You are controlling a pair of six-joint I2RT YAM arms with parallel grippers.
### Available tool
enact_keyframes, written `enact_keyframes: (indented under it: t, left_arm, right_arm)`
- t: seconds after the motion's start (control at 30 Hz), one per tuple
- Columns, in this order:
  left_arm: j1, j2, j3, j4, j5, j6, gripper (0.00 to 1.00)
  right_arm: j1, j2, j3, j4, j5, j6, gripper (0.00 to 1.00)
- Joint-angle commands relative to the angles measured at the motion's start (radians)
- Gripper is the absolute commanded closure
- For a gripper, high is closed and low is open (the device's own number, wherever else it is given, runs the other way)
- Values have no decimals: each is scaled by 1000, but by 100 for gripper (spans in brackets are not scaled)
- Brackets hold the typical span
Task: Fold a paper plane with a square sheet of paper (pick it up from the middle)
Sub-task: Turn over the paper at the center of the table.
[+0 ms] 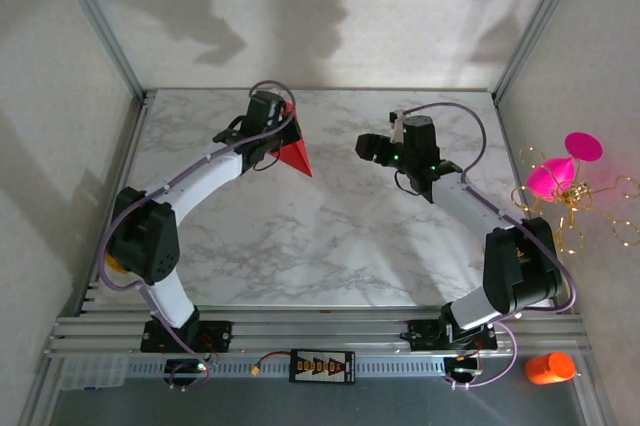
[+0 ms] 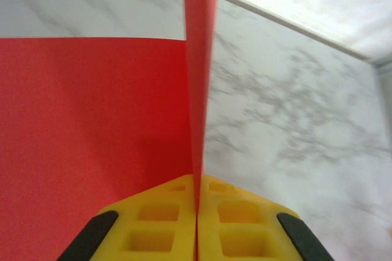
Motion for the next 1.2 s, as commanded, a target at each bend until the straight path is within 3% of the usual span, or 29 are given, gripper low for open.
enact_keyframes:
  t: [0.0, 0.2, 0.47, 0.7, 1.17]
  left_arm:
    - [-39, 70, 109, -296, -359, 123, 92]
    - [-128, 216, 286, -516, -719, 155, 92]
    - [-198, 403, 395, -650, -893, 168, 92]
    - [-216, 519, 405, -663, -872, 183, 92]
    - [-244, 672, 457, -696, -851, 142, 89]
  right_arm:
    - [-6, -65, -27, -8, 145, -62, 17]
    - [-6, -99, -71, 17, 206, -75, 3]
    - [-7, -101, -94, 29, 265, -46, 1]
    - [-28, -92, -108, 5, 303, 35, 1]
    - [-105, -77, -138, 2, 194, 140, 4]
